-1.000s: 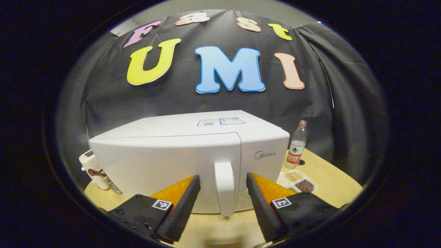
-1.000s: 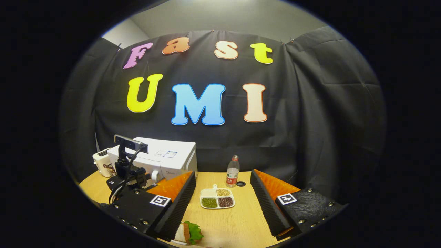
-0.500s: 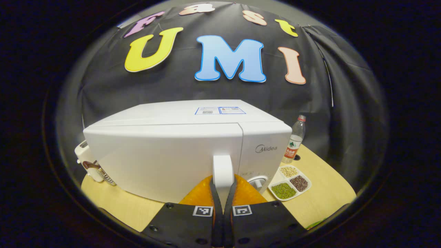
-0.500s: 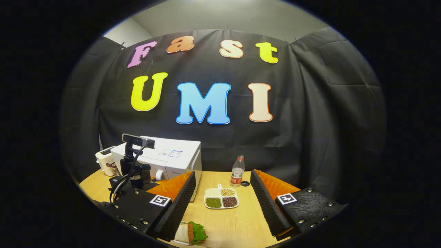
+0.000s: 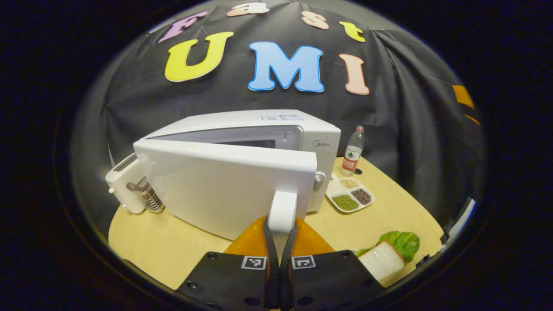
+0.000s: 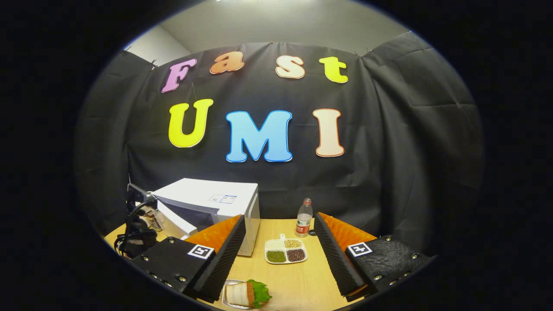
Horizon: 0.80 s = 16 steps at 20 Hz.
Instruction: Open the microwave oven with the left hand, put the food in, and close the microwave oven.
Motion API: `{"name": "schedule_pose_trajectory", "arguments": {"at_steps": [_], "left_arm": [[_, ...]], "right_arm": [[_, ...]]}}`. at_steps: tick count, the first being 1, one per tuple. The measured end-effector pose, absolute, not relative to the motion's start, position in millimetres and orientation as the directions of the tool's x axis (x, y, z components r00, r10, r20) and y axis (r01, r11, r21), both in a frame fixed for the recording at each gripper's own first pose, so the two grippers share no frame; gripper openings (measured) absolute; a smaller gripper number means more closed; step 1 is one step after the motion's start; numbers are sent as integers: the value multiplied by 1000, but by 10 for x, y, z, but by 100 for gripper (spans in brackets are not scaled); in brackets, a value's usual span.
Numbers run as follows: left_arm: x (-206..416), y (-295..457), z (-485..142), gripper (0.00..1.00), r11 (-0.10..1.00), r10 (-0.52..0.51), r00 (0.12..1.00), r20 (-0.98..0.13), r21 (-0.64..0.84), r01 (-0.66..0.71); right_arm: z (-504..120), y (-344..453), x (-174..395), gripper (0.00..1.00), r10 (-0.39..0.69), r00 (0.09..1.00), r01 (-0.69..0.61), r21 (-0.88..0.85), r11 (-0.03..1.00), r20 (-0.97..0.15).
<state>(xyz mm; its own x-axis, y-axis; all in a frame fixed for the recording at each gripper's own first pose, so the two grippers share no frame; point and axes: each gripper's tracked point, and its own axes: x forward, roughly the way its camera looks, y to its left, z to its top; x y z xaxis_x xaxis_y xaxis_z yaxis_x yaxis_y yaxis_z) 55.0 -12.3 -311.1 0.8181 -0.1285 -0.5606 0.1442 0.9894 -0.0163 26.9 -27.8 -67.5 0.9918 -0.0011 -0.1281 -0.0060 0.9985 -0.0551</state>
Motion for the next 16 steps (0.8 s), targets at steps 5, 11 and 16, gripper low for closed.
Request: {"name": "schedule_pose_trajectory", "arguments": {"at_steps": [5,11,16], "left_arm": [[-170,468,-3011,7,985,-117,813,-570,41,170],[-733,1266,-2954,7,983,-104,803,-587,61,172],[-1000,1995,-2948,7,987,-63,806,-589,84,139]], "right_arm": [[-662,-41,108,96,25,993,-33,-69,997,-114],[-712,330,-11,97,50,992,-57,-58,997,-115],[-740,654,-63,97,72,990,-77,-41,996,-121]]}}
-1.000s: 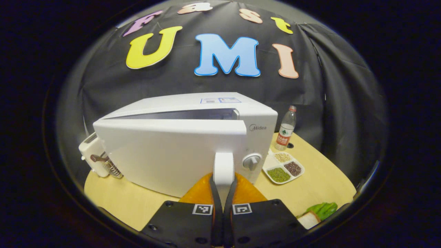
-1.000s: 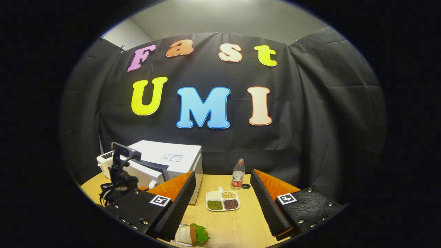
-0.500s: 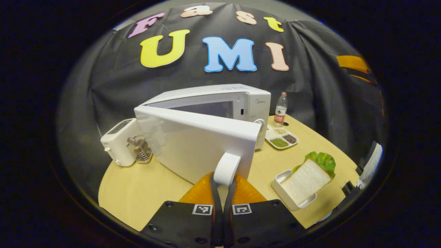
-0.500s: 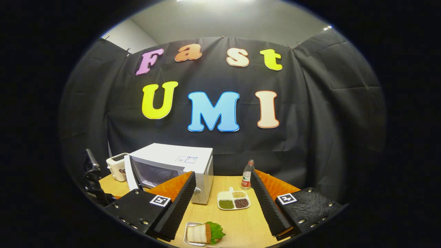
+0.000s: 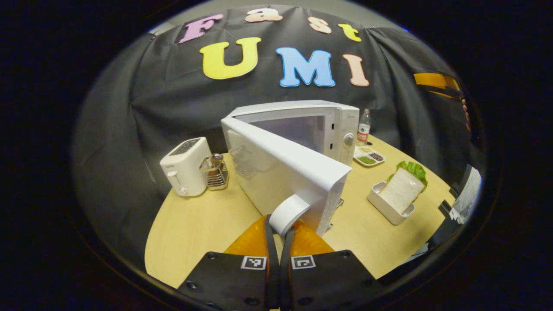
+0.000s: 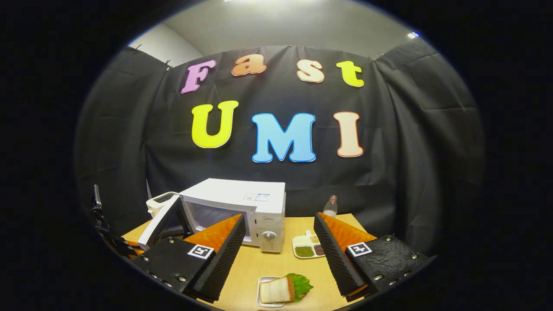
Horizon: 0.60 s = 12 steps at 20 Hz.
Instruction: Open the microwave oven with the left hand, put the food in, and close the microwave oven.
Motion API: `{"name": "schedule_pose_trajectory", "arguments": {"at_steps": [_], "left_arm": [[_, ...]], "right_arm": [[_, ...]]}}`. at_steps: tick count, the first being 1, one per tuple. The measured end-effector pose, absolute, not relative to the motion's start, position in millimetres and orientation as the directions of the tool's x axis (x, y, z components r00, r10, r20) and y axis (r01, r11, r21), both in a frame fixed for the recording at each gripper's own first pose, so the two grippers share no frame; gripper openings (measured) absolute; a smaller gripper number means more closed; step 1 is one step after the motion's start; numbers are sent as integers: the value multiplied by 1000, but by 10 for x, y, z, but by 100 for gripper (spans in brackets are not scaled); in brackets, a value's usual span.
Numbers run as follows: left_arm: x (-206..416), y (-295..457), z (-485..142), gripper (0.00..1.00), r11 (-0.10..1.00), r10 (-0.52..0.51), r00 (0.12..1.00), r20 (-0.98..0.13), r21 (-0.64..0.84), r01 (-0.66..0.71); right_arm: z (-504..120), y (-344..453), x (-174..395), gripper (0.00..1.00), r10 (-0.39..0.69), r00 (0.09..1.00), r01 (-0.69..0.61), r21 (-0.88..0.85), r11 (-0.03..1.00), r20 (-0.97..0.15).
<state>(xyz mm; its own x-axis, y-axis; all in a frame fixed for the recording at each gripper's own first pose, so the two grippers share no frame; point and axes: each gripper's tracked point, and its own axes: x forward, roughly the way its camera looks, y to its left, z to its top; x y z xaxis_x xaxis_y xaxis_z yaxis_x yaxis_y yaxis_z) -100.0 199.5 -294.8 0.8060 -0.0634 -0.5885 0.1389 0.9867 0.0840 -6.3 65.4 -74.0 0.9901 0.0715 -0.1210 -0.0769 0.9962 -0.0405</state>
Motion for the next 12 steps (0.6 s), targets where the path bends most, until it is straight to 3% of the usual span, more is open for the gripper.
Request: {"name": "schedule_pose_trajectory", "arguments": {"at_steps": [4,7,12], "left_arm": [[-1117,2630,-2937,7,992,-12,812,-584,93,82],[-1112,2887,-2929,11,993,-59,813,-579,51,109],[-1135,3073,-2975,9,988,-127,807,-577,3,157]], "right_arm": [[-778,835,-89,97,75,989,-83,-52,995,-129],[-818,939,-86,97,84,986,-95,-70,993,-144],[-866,1031,-87,97,108,981,-123,-91,988,-160]]}}
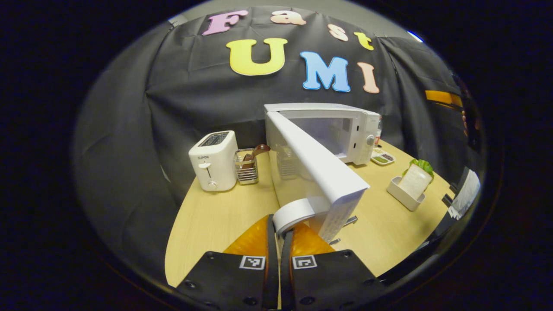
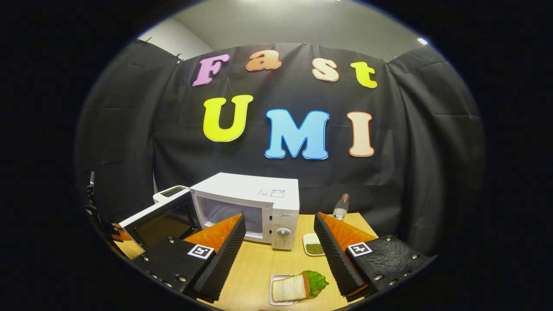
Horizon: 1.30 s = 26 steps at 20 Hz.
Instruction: Open the microwave oven with the left hand, put the food in, and close the microwave oven.
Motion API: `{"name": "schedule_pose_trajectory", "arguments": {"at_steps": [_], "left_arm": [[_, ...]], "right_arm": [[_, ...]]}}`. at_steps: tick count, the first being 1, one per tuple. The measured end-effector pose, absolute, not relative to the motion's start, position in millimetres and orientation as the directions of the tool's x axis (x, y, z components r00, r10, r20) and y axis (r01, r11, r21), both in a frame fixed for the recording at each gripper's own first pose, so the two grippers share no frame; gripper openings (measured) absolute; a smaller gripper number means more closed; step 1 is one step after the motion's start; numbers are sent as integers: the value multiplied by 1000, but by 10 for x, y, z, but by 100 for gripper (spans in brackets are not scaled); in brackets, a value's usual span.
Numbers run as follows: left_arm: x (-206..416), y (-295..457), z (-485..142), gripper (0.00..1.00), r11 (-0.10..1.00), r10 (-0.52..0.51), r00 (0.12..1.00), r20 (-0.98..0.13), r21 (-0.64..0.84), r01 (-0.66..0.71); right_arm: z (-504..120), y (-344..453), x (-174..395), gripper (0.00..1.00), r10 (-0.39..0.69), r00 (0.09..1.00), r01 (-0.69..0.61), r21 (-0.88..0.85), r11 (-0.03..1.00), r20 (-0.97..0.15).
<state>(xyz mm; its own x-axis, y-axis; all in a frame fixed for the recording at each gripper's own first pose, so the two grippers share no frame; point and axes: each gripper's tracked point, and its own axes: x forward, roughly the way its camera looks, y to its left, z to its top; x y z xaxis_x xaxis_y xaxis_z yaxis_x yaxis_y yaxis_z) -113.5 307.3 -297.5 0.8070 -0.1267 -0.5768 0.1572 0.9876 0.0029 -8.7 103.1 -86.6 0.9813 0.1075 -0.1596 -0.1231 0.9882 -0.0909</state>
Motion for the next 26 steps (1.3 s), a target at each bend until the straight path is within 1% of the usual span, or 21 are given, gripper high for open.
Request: {"name": "schedule_pose_trajectory", "arguments": {"at_steps": [1,2,5,7,8,9,10,11,12,13,14,15,16,17,18,19,22,26], "left_arm": [[-1159,3083,-2988,17,989,-136,807,-575,-24,149],[-1154,3131,-3008,19,991,-120,812,-571,-22,132],[-1184,3206,-3000,57,995,-98,825,-557,-50,84],[-1226,3271,-3030,66,998,-66,826,-560,-40,52],[-1282,3304,-3013,65,999,-46,826,-561,-20,42],[-1365,3344,-3021,67,999,-30,821,-570,-2,35],[-1428,3384,-3061,78,1000,-8,814,-580,12,18],[-1506,3441,-3056,81,999,27,806,-591,32,-10],[-1567,3488,-3010,78,998,63,806,-588,52,-40],[-1620,3495,-2881,80,995,95,817,-568,64,-71],[-1668,3451,-2749,77,993,116,832,-543,50,-106],[-1693,3385,-2551,88,987,148,848,-509,26,-157],[-1677,3294,-2348,95,979,183,867,-464,4,-205],[-1651,3169,-2124,98,972,211,884,-416,-8,-236],[-1623,3043,-1919,96,966,238,899,-367,-5,-258],[-1547,2903,-1705,97,963,251,912,-324,-12,-269],[-1222,2389,-1100,98,970,229,948,-221,-36,-242],[-818,1897,-357,97,972,235,968,-84,0,-235]], "right_arm": [[-879,1043,-83,97,117,980,-132,-89,987,-162],[-905,1058,-68,97,132,977,-147,-79,986,-168],[-1055,958,-37,97,144,969,-158,-55,986,-200],[-1194,813,3,97,136,963,-151,-48,987,-233],[-1267,713,11,97,126,959,-142,-49,989,-252],[-1338,608,17,97,116,956,-134,-50,990,-268],[-1399,503,19,97,106,953,-126,-53,991,-284],[-1475,400,25,97,100,948,-123,-58,991,-301],[-1545,298,17,97,101,942,-126,-59,990,-319],[-1643,213,21,97,105,935,-132,-59,989,-338],[-1739,130,20,97,111,927,-140,-56,989,-359],[-1866,38,32,97,117,916,-147,-49,988,-384],[-1998,-36,29,97,127,898,-156,-35,987,-422],[-2169,-79,18,97,144,875,-169,-13,985,-462],[-2299,-109,11,97,165,851,-184,11,983,-499],[-2462,-139,-6,97,185,823,-199,33,980,-537],[-2830,-211,-150,97,238,741,-233,92,968,-628],[-3110,-117,-258,97,325,643,-263,199,944,-693]]}}
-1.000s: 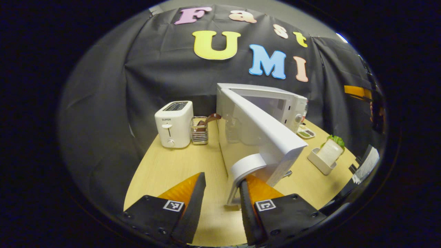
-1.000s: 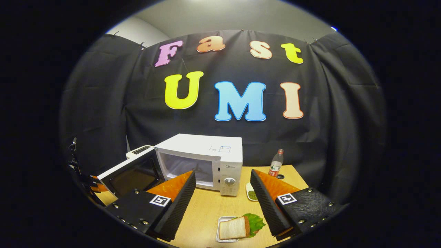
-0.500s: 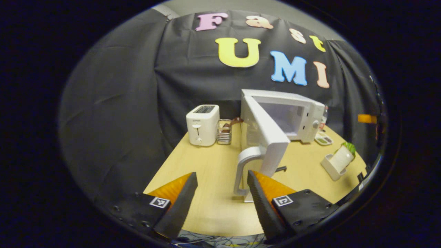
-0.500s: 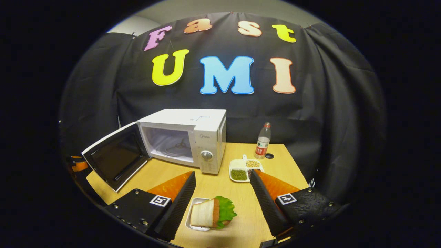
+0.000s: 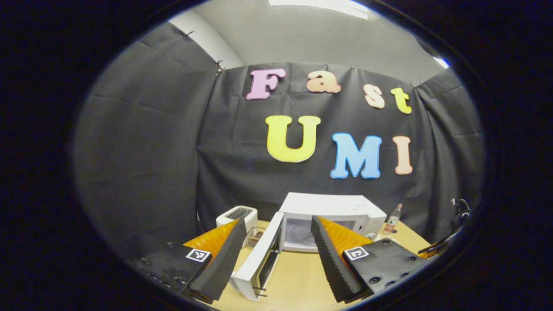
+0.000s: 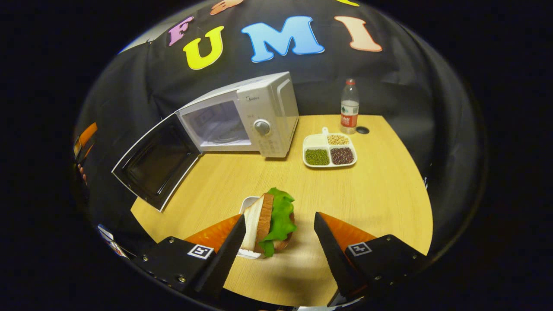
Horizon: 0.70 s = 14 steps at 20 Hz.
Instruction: Open the microwave oven with the left hand, put the food in, and close the microwave oven.
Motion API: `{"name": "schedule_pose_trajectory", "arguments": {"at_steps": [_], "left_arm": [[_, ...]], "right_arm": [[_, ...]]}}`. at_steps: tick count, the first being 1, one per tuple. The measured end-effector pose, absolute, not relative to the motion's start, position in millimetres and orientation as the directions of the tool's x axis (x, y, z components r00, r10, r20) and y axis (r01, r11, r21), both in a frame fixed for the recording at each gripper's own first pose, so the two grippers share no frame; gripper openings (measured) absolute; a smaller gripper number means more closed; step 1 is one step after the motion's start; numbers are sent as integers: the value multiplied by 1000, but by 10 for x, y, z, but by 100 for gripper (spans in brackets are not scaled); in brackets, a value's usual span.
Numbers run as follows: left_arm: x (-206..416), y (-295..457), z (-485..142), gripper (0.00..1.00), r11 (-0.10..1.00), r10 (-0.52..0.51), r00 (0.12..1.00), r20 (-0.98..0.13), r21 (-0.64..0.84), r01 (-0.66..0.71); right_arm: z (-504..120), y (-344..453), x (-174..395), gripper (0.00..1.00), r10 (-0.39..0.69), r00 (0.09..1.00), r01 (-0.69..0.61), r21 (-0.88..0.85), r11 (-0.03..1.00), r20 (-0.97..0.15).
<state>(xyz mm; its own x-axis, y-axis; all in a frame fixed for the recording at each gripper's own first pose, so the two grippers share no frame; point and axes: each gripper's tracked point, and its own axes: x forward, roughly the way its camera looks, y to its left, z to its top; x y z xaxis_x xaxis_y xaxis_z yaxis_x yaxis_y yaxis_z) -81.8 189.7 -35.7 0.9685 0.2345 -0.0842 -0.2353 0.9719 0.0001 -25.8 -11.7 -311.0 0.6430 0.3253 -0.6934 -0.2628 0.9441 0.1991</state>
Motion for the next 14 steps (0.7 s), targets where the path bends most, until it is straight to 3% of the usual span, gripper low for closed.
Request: {"name": "schedule_pose_trajectory", "arguments": {"at_steps": [7,9,10,14], "left_arm": [[-411,1132,123,97,979,199,980,-24,44,-198],[-404,1037,-23,96,980,192,980,-59,63,-188],[-380,990,-49,95,981,185,980,-68,64,-181],[-330,1062,-26,99,986,160,985,-68,63,-156]], "right_arm": [[-3500,45,-456,97,416,495,-227,349,909,-763],[-3553,51,-448,83,431,475,-199,384,902,-767],[-3469,56,-476,52,467,467,-180,436,882,-751],[-3454,125,-459,23,490,473,-136,489,862,-732]]}}
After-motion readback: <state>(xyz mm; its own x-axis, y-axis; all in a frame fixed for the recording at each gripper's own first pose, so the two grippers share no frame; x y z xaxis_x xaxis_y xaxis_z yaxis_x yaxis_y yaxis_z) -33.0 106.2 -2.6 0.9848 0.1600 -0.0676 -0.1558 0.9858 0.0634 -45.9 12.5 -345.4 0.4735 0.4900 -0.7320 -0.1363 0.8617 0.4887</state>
